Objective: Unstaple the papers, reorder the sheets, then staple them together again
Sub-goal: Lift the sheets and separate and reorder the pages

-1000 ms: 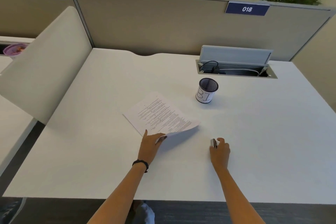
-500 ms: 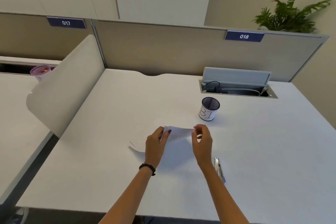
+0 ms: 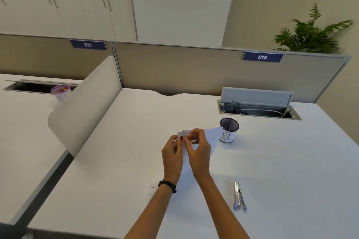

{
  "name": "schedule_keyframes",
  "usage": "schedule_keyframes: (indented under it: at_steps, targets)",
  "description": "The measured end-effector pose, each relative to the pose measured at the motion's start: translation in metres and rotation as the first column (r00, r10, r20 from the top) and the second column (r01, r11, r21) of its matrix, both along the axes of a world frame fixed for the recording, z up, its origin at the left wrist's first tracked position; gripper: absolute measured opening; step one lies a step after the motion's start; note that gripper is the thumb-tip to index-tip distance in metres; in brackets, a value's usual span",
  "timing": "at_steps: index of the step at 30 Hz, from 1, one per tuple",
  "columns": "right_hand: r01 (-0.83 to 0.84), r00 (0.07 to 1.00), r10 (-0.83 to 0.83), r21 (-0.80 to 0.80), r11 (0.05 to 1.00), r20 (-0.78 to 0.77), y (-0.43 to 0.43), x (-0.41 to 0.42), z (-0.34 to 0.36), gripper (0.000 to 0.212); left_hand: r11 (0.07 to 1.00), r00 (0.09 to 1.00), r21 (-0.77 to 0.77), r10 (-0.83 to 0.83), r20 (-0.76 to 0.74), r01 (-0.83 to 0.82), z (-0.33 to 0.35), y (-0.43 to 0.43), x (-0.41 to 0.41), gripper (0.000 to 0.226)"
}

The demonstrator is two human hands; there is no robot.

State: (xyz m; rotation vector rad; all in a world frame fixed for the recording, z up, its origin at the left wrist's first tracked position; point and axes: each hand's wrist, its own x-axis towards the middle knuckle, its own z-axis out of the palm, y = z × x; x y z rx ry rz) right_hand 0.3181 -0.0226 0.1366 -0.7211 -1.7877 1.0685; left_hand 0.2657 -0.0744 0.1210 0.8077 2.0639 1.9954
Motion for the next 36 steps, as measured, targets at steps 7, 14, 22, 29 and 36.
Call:
schedule_keyframes:
  at_steps: [7, 14, 22, 29, 36]
  targets:
    - [0.045, 0.999, -0.045, -0.006, 0.999, -0.009, -0.004, 0.002, 0.011, 0.036, 1.0, 1.0, -0.006, 0.009, -0.022, -0.009, 0.007, -0.002, 0.005, 0.01]
    - [-0.041, 0.998, 0.039, 0.027, 0.999, 0.049, 0.0, 0.001, 0.011, 0.033, 0.998, 0.996, -0.052, -0.023, -0.087, 0.018, 0.009, -0.003, 0.005, 0.013]
    - [-0.009, 0.988, -0.009, 0.119, 0.993, 0.153, 0.003, -0.004, 0.014, 0.007, 0.989, 0.982, -0.1, -0.121, -0.142, 0.107, 0.018, -0.004, 0.005, 0.01]
    - [-0.057, 0.984, 0.038, 0.101, 0.993, 0.175, 0.006, -0.007, 0.024, 0.01, 0.991, 0.981, -0.082, -0.117, -0.156, 0.105, 0.02, -0.003, -0.001, 0.008]
    - [-0.024, 1.0, 0.024, -0.018, 1.0, 0.016, 0.0, -0.003, 0.033, 0.034, 0.999, 0.998, 0.004, -0.05, -0.049, 0.05, 0.024, -0.001, 0.001, 0.004]
